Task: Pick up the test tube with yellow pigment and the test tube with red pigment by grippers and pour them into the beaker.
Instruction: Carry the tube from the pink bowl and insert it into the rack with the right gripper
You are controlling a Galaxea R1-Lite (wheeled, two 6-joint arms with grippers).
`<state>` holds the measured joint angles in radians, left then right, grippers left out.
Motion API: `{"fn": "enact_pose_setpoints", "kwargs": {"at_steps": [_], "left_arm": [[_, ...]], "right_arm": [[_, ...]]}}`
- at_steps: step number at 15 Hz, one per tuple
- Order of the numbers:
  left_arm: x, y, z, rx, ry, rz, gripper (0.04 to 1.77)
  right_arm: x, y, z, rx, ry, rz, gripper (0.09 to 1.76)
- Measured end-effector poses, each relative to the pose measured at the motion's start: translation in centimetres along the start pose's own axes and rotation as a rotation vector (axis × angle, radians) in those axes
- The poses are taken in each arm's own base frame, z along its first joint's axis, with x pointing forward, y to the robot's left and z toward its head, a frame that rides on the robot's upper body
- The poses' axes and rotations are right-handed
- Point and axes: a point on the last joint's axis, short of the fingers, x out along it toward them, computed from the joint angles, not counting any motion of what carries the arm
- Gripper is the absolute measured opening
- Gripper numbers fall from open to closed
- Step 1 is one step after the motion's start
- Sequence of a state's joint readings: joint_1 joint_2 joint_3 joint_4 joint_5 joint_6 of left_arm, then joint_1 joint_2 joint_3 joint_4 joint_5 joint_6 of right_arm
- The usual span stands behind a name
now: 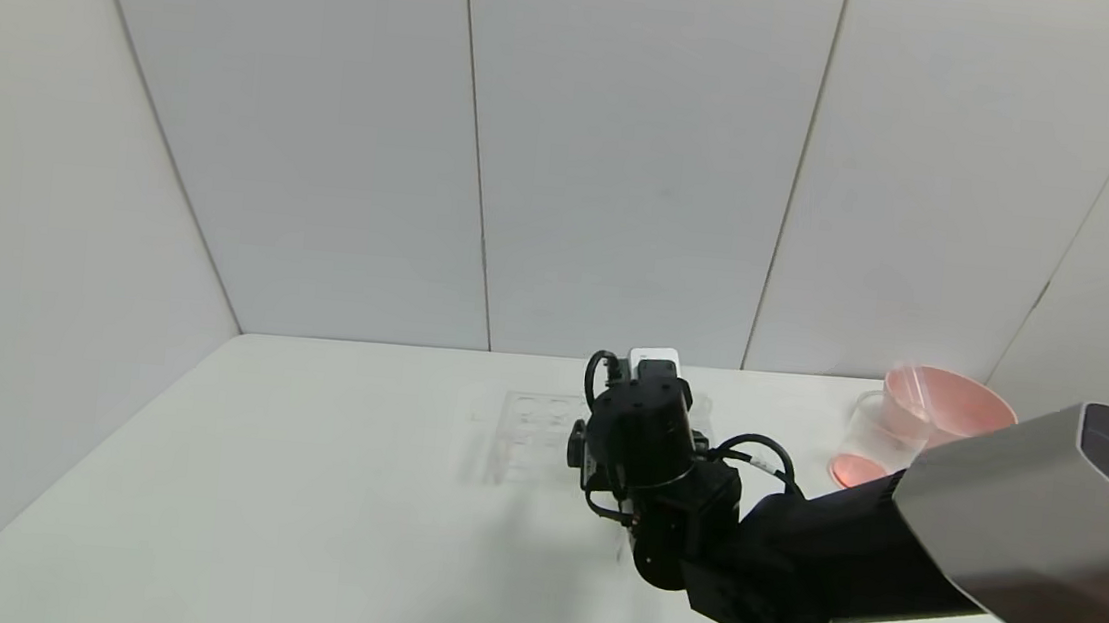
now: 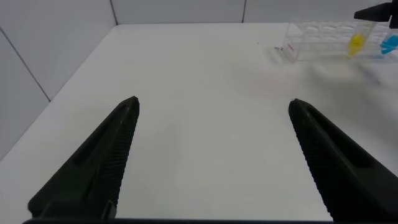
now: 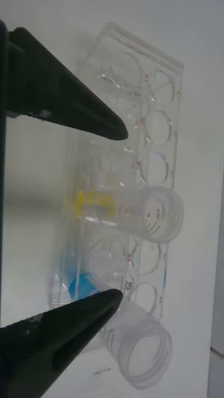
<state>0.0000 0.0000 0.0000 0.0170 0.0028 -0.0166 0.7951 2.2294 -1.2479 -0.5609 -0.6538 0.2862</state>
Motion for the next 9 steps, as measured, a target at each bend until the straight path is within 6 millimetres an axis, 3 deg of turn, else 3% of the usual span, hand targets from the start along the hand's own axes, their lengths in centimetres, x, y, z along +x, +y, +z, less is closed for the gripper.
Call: {"fn": "enact_pose_setpoints", "kwargs": {"at_steps": [9], "left_arm": [[0.0, 0.0, 0.0, 0.000, 0.000, 0.000, 1.72]], "right_arm": [[2.4, -0.1, 0.1, 0.015, -0.010, -0.002, 1.71]]}}
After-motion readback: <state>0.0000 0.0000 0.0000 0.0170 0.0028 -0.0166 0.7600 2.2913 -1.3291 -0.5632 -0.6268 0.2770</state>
